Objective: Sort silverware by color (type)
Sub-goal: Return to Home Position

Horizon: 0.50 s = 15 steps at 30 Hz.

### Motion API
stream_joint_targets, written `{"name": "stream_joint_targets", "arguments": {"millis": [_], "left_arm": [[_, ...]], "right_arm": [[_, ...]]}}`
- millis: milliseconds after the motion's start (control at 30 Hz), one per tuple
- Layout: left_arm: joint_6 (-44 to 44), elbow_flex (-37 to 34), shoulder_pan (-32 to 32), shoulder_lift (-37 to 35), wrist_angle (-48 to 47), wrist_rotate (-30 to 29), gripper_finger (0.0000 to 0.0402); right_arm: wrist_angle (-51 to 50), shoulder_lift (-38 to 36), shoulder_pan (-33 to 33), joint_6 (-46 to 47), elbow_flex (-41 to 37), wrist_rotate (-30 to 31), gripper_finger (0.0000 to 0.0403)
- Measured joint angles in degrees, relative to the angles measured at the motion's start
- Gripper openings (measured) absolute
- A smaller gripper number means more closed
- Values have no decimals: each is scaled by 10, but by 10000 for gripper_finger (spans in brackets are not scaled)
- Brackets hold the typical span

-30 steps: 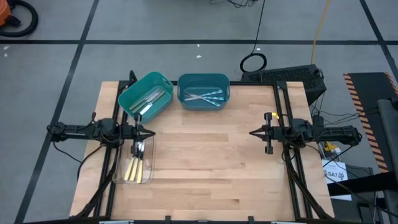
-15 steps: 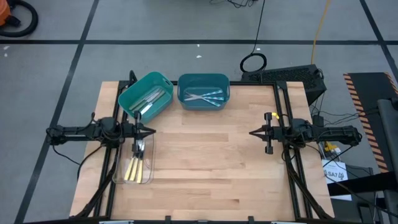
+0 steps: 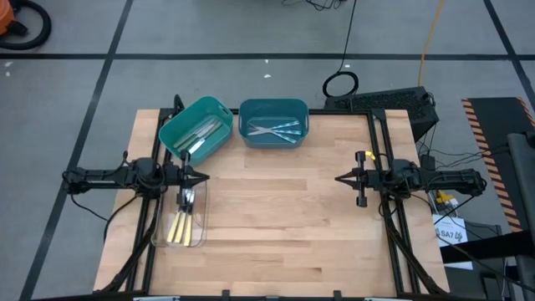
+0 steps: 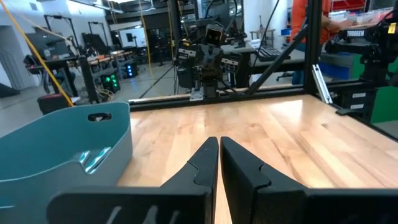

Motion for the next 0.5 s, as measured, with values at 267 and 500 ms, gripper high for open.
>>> {"name": "stream_joint_targets", "arguments": {"millis": [267,500], "left_arm": [[4,0,0,0,0,-1,26],[4,0,0,0,0,-2,26]], "right_arm": [[0,0,0,0,0,0,2],[0,0,0,0,0,0,2]]}}
